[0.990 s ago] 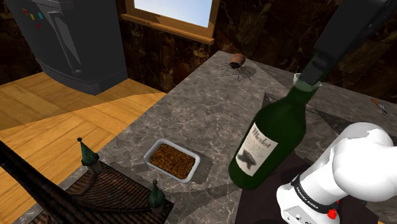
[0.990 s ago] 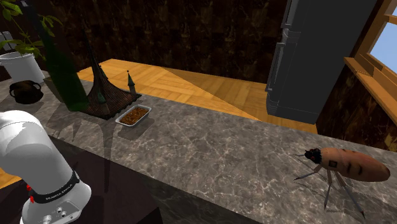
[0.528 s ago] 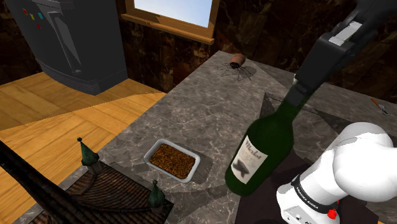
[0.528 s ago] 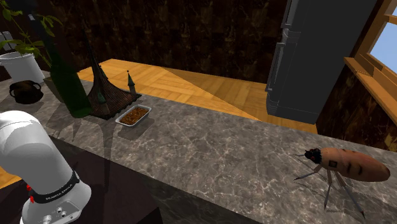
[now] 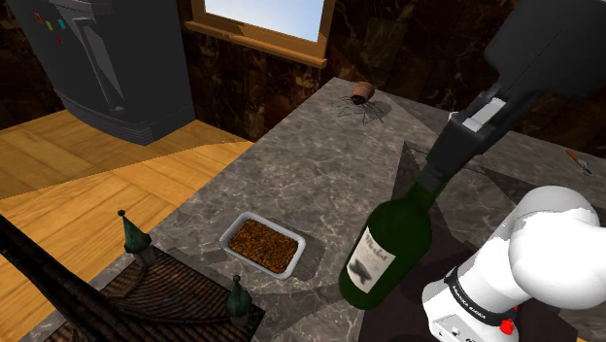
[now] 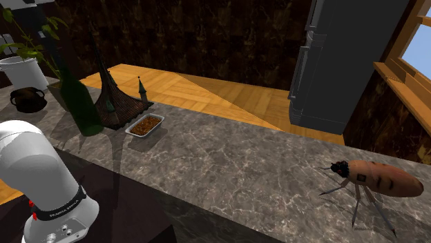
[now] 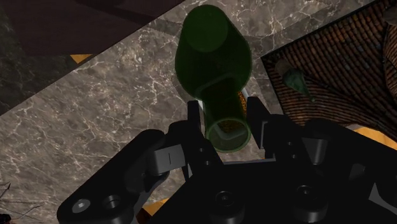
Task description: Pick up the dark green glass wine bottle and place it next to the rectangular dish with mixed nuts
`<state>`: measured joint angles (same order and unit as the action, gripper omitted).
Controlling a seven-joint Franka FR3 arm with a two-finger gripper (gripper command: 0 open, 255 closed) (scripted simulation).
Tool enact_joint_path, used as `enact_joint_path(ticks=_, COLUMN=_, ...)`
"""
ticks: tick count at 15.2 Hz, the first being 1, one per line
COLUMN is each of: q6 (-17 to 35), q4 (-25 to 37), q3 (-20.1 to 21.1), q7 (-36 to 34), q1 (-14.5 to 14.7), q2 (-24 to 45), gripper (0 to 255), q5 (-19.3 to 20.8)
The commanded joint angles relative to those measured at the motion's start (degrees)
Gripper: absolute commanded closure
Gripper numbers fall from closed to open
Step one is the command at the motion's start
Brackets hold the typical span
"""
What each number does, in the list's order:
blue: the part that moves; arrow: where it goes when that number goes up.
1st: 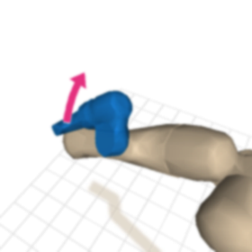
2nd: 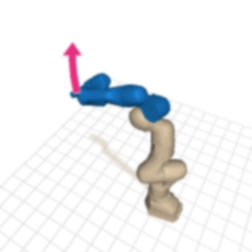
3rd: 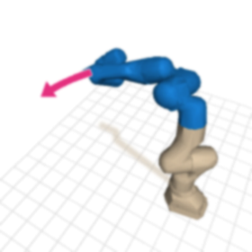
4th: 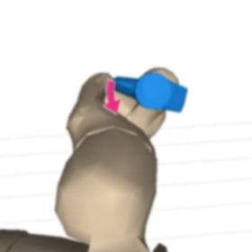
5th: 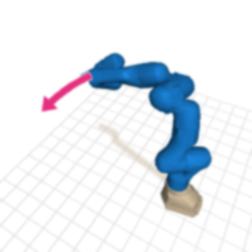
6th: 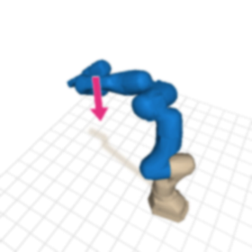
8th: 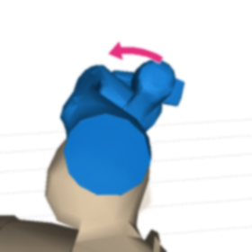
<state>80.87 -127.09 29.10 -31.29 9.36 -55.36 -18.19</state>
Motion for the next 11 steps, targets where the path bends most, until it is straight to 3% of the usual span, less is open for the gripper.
enact_joint_path(ticks=1, q6=1.24, q4=-1.89, q3=0.38, q7=0.03, q1=0.29, q2=-0.72, gripper=255, q5=-0.45)
enact_joint_path(ticks=11, q6=7.17, q4=-10.84, q3=2.6, q7=0.2, q1=1.79, q2=-3.82, gripper=255, q5=-2.86)
